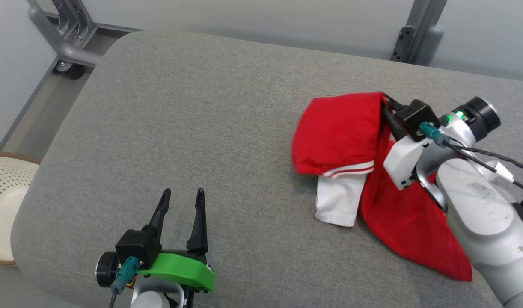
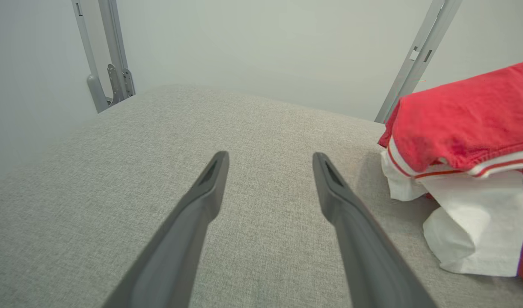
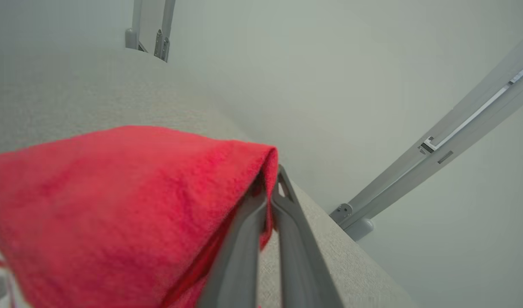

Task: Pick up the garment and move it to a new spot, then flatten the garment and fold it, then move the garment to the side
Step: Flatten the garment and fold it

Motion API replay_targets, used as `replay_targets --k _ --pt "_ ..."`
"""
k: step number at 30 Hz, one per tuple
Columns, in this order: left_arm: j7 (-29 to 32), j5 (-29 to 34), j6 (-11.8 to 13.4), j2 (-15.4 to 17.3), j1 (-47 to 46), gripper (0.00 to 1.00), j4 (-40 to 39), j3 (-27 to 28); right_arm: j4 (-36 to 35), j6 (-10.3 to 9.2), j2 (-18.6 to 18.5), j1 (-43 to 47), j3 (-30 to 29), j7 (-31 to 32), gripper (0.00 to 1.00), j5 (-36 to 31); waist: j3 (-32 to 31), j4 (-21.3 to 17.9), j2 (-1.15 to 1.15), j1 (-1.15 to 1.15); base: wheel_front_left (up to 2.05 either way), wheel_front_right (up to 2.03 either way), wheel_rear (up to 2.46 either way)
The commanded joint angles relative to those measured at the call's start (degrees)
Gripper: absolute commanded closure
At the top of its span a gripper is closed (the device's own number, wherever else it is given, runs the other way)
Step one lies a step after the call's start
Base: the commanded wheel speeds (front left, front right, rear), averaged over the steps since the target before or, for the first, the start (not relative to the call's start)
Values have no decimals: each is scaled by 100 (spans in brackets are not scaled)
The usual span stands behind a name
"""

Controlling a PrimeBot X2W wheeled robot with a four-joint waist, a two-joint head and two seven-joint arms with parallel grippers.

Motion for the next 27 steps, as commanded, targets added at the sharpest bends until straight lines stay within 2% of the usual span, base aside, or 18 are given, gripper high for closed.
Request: replay_targets --k 1,8,13,14,15,16,17,22,27 --pt "-2 -68 -15 10 -110 0 7 -33 211 -6 -76 -129 -37 72 100 48 130 122 0 0 0 0 0" --pt "-2 -136 7 10 -292 0 40 -226 1423 -6 -295 -800 -161 42 100 206 397 396 0 0 0 0 0" --pt "-1 -193 40 10 -358 0 25 -298 2238 -6 -383 -1223 -684 -51 100 71 493 497 0 0 0 0 0" --pt "-1 -206 48 10 -367 0 24 -306 2381 -6 -378 -1268 -764 -57 82 41 501 503 0 0 0 0 0" --pt "-2 -214 53 10 -375 0 22 -306 2495 -6 -378 -1299 -814 -79 69 6 504 501 0 0 0 0 0" --pt "-1 -221 63 9 -376 0 14 -304 2579 -6 -378 -1348 -872 -148 50 -32 507 485 0 0 0 0 0" --pt "-1 -222 68 9 -373 0 5 -302 2662 -6 -384 -1385 -926 -202 0 -71 507 455 0 0 0 0 0" --pt "-1 -182 87 9 -354 0 -10 -304 2937 -6 -322 -1387 -1081 -551 0 -137 458 230 0 0 0 0 0" --pt "-1 -99 69 9 -312 0 10 -246 2797 -6 -216 -1237 -1105 -840 0 -13 362 -46 0 0 0 0 0"
